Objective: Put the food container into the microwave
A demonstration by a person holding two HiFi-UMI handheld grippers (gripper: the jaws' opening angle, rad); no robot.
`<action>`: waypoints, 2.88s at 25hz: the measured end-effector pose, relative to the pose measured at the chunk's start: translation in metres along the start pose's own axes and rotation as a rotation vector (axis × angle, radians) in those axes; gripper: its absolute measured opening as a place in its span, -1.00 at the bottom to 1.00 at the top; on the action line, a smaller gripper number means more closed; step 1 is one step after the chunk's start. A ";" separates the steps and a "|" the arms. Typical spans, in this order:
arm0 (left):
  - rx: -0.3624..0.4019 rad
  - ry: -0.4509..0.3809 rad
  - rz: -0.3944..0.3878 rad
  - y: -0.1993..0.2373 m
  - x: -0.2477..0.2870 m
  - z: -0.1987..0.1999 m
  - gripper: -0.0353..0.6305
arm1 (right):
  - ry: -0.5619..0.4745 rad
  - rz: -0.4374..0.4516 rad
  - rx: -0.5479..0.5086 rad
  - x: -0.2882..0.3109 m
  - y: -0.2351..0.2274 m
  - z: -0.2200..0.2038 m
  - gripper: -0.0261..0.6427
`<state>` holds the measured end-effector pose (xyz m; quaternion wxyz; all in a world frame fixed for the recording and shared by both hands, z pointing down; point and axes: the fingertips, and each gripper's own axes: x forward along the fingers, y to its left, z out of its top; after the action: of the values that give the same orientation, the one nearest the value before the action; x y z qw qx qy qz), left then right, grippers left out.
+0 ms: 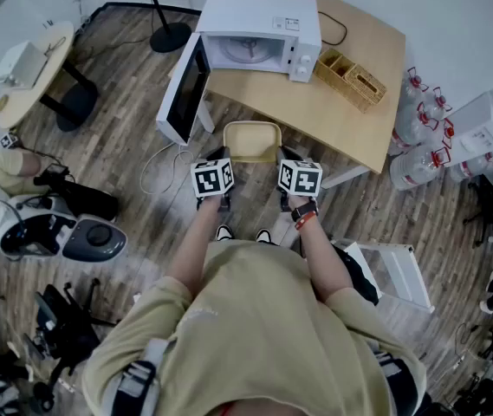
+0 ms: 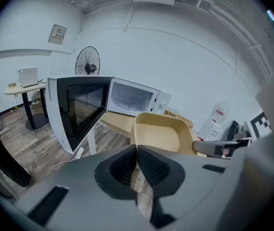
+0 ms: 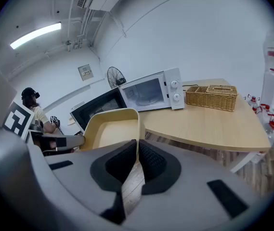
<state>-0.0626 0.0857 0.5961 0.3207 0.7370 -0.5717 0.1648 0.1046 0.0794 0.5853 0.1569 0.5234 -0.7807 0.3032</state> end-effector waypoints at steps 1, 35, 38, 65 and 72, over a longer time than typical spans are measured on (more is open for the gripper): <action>-0.002 -0.003 0.001 -0.003 -0.001 -0.001 -0.81 | 0.002 0.003 0.002 -0.002 -0.002 -0.002 -0.81; -0.075 -0.003 0.011 0.034 0.107 0.079 -0.81 | 0.018 0.004 0.019 0.113 -0.033 0.069 -0.81; -0.069 0.005 0.001 0.045 0.126 0.095 -0.81 | 0.021 -0.013 0.028 0.134 -0.035 0.081 -0.81; -0.066 0.051 -0.047 0.089 0.243 0.146 -0.81 | 0.033 -0.107 0.051 0.250 -0.066 0.118 -0.81; -0.060 0.054 -0.034 0.093 0.253 0.156 -0.81 | 0.025 -0.101 0.073 0.265 -0.071 0.125 -0.81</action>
<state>-0.0964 -0.2166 0.6612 0.3609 0.7320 -0.5548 0.1618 0.0719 -0.2108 0.6602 0.1626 0.5635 -0.7398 0.3298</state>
